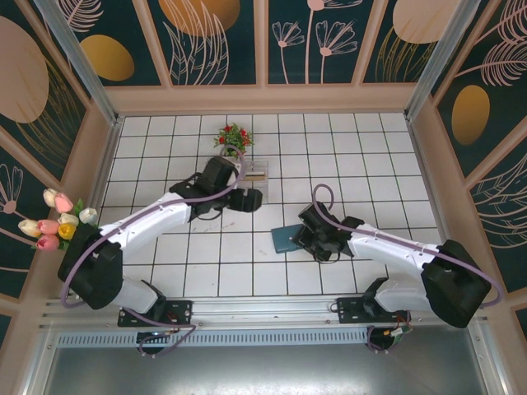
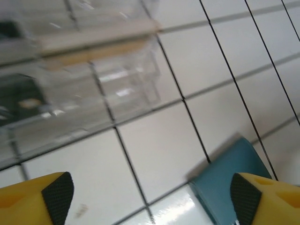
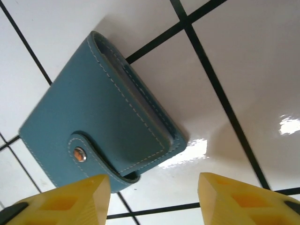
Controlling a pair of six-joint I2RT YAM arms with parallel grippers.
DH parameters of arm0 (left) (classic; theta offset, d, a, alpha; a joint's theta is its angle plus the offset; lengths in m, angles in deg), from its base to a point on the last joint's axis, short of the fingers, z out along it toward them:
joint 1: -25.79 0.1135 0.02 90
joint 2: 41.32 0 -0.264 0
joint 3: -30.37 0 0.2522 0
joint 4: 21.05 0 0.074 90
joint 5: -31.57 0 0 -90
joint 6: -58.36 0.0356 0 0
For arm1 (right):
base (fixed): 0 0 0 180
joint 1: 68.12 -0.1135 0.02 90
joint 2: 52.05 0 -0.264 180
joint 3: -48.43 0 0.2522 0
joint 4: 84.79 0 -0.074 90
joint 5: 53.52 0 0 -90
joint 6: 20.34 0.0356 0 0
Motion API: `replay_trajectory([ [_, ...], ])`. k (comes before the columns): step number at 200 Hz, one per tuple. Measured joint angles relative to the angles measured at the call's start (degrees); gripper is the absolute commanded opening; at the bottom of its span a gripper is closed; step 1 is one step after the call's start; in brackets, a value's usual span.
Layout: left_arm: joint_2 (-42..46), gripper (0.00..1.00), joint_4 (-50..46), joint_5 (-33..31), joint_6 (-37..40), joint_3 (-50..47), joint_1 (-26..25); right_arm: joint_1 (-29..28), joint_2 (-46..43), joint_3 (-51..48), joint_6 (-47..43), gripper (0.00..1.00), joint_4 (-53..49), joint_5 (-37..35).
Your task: Take the credit cards out of the card holder
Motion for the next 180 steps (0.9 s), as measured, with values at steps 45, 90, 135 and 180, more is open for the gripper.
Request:
replay_trajectory([
  [45,-5.29,0.67,1.07,2.01,-2.29,0.00,-4.11,1.84,1.38,0.00,0.92,0.34,4.07,0.48],
  [90,-10.40,0.58,4.61,4.61,-3.61,1.03,-6.71,3.32,3.56,0.00,1.07,0.37,5.86,0.48],
  [135,-15.74,0.50,6.21,6.36,-3.52,2.93,-8.33,4.81,5.86,0.55,-0.50,0.37,6.40,1.09],
  [180,-19.74,0.51,6.58,8.79,-2.47,3.76,-8.72,5.62,7.45,0.98,-3.06,0.35,7.87,1.92],
])
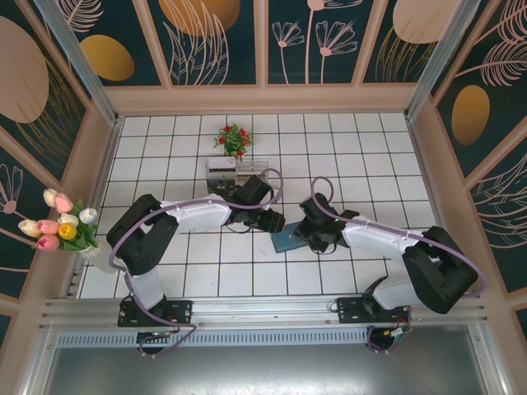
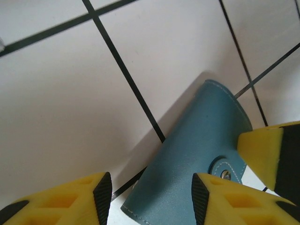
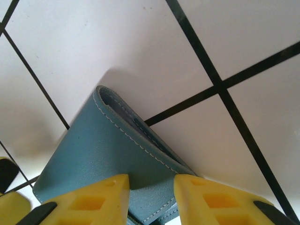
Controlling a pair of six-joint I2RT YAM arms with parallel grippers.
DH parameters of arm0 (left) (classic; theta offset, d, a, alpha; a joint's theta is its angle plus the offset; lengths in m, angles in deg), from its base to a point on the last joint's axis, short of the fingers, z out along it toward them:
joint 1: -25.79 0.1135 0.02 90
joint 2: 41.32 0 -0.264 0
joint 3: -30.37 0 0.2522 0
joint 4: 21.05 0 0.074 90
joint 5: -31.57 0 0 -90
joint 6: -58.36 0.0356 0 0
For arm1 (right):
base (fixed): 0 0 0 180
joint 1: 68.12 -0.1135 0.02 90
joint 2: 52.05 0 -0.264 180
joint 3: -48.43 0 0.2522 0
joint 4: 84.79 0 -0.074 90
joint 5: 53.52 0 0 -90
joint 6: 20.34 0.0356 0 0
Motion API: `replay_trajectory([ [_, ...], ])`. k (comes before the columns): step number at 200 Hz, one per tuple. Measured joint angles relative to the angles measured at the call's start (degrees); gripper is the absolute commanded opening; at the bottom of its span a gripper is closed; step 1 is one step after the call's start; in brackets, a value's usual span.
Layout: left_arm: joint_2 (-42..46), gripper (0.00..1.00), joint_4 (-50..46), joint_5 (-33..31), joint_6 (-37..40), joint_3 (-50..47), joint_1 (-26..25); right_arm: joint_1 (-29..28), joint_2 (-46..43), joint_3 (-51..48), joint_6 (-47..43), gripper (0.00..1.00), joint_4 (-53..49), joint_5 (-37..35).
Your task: Take the credit cards out of the card holder
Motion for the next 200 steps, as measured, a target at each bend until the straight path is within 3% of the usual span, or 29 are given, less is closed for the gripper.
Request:
replay_trajectory([
  [80,-2.34,0.40,-0.66,3.85,3.91,0.33,0.07,0.52,0.52,0.00,-2.05,0.35,0.59,0.94],
  [162,-0.96,0.03,-0.81,2.60,3.65,-0.85,0.55,1.16,2.19,4.04,-6.93,0.38,-1.70,-0.26],
  [200,5.22,0.00,1.14,-1.68,-1.81,-5.84,-0.24,2.01,1.81,9.25,-9.77,0.39,-1.97,-1.77],
])
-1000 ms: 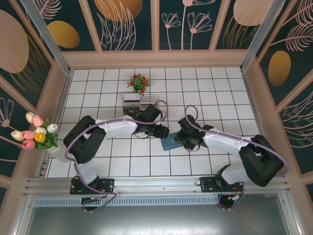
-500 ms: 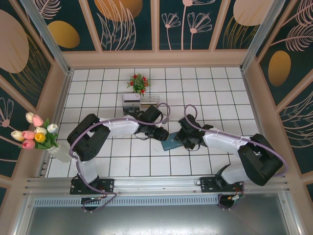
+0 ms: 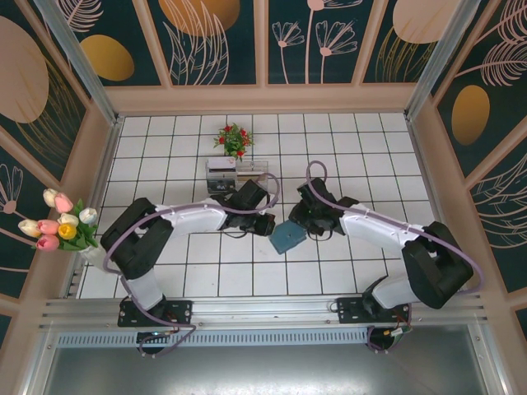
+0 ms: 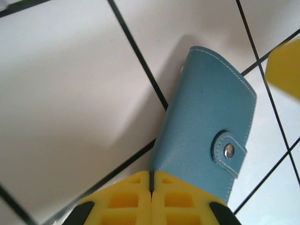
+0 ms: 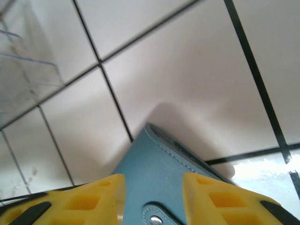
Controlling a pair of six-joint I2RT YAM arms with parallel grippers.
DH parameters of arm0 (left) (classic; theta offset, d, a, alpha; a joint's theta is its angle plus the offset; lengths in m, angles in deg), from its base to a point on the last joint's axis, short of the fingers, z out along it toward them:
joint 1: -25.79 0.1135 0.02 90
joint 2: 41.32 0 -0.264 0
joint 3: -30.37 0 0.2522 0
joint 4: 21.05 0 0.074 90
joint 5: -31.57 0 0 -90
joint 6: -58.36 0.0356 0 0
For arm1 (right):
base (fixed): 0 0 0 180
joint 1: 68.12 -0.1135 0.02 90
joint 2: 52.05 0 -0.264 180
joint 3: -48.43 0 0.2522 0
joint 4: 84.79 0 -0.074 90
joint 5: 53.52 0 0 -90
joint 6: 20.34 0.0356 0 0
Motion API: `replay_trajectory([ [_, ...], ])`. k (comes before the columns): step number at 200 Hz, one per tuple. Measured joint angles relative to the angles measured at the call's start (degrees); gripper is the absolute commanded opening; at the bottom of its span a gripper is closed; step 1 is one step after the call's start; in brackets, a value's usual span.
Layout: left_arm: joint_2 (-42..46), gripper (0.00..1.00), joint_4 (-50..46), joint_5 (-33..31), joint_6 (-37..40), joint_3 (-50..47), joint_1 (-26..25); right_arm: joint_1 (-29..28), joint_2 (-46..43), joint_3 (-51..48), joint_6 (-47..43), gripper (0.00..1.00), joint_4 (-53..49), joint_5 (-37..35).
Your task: Take the credit cards out of the card holder
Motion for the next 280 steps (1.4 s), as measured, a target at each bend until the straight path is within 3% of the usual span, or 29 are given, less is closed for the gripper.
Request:
replay_trajectory([
  [38,8.20,0.00,0.22,-6.43,-8.87,-6.51,0.00,0.07,-0.22,0.66,-0.70,0.39,0.15,1.16],
  [77,11.82,0.25,0.90,-7.61,-18.45,-11.76,0.00,0.00,-0.26,-1.46,0.37,0.34,3.56,5.03],
  [108,11.82,0.38,1.42,-5.27,-19.82,-13.07,0.00,-0.04,3.45,-1.66,0.33,0.34,6.73,8.76],
  [151,9.35,0.40,1.03,-2.99,-17.42,-10.80,0.00,-0.52,9.03,-1.53,0.33,0.30,8.48,11.52],
  [239,8.55,0.41,-1.22,-4.83,-15.21,-9.92,0.17,-0.76,16.28,4.28,-2.97,0.23,9.75,14.38],
  [280,9.75,0.42,-0.15,-4.04,-17.18,-10.97,1.81,-0.92,18.29,8.48,-6.71,0.29,7.96,13.33],
])
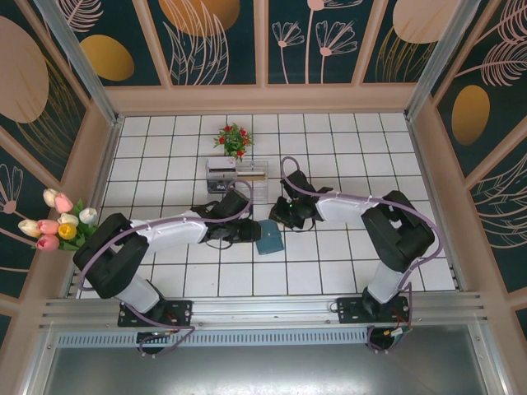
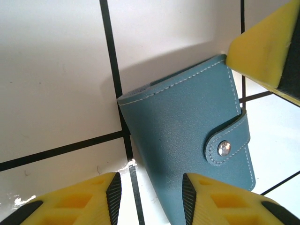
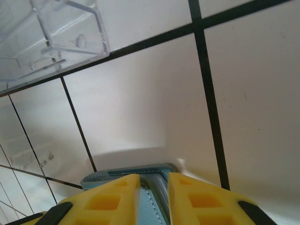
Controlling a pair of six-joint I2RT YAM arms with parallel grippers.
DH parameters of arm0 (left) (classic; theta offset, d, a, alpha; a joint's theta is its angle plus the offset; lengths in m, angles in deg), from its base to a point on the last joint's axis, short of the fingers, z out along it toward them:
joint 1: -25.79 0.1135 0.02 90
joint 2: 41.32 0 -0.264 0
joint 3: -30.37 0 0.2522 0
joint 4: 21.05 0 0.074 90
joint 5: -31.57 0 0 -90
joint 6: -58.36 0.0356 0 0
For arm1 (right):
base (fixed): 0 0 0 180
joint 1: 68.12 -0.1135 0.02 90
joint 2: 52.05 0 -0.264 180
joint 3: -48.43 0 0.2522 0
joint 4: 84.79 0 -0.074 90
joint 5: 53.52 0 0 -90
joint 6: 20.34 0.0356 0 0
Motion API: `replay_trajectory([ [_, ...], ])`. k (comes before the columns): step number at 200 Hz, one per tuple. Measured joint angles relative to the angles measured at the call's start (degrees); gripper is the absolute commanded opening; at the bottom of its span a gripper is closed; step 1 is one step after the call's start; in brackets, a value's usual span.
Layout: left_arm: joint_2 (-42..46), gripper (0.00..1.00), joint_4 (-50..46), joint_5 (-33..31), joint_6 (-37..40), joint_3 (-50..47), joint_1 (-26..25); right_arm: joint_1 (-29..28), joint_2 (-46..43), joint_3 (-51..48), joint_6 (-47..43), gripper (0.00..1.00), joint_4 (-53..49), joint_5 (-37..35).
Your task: Take the credit cards out of the card holder
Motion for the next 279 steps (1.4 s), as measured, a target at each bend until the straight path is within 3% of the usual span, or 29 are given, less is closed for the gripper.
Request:
replay_trajectory([
  [33,1.11,0.42,3.74,3.52,-3.45,-3.28,1.20,-1.36,-1.99,0.96,-2.01,0.32,-4.55,-3.63],
  [103,1.20,0.41,13.92,9.07,-12.52,-7.63,1.38,-5.64,-5.86,-0.92,-2.34,0.30,-6.60,-1.95],
  [279,-1.99,0.34,17.57,9.25,-15.13,-8.07,2.01,-5.51,-4.98,-3.93,-1.73,0.28,-4.00,0.15],
])
